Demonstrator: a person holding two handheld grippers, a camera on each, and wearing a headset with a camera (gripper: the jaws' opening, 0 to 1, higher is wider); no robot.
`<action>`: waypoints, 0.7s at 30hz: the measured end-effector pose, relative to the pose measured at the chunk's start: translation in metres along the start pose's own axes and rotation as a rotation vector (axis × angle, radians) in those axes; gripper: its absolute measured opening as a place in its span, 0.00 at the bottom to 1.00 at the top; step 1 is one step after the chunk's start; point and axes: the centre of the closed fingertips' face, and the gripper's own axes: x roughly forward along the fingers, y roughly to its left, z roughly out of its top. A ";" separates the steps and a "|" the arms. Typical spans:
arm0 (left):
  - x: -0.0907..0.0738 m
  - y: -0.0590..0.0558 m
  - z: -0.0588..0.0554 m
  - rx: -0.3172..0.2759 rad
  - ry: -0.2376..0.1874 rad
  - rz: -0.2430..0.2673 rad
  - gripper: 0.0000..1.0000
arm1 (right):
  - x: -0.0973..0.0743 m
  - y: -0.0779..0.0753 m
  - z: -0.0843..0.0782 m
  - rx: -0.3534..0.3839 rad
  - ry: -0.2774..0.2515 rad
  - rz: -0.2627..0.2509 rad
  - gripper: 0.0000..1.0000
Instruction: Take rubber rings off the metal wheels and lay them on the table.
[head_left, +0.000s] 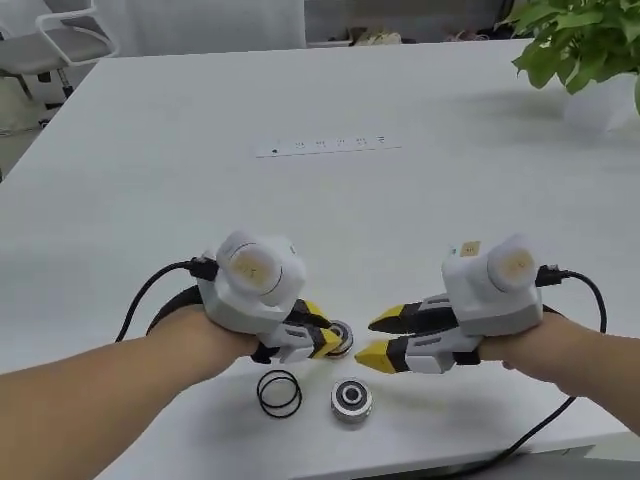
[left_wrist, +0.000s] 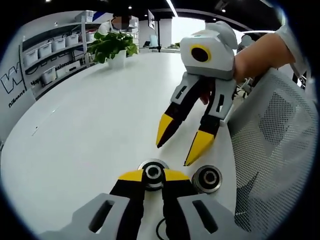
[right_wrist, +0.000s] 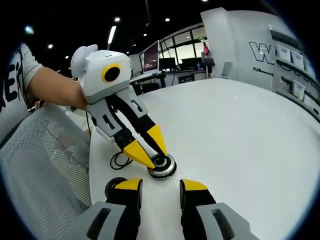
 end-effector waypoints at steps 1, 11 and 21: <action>0.000 0.000 0.000 0.001 0.001 0.002 0.07 | 0.001 0.000 0.001 -0.003 0.000 0.002 0.27; -0.001 0.000 0.000 -0.019 -0.010 0.018 0.07 | 0.011 -0.007 0.003 -0.020 0.023 -0.002 0.28; -0.001 -0.001 0.000 -0.025 -0.014 0.023 0.07 | 0.024 0.000 0.003 -0.049 0.054 0.019 0.29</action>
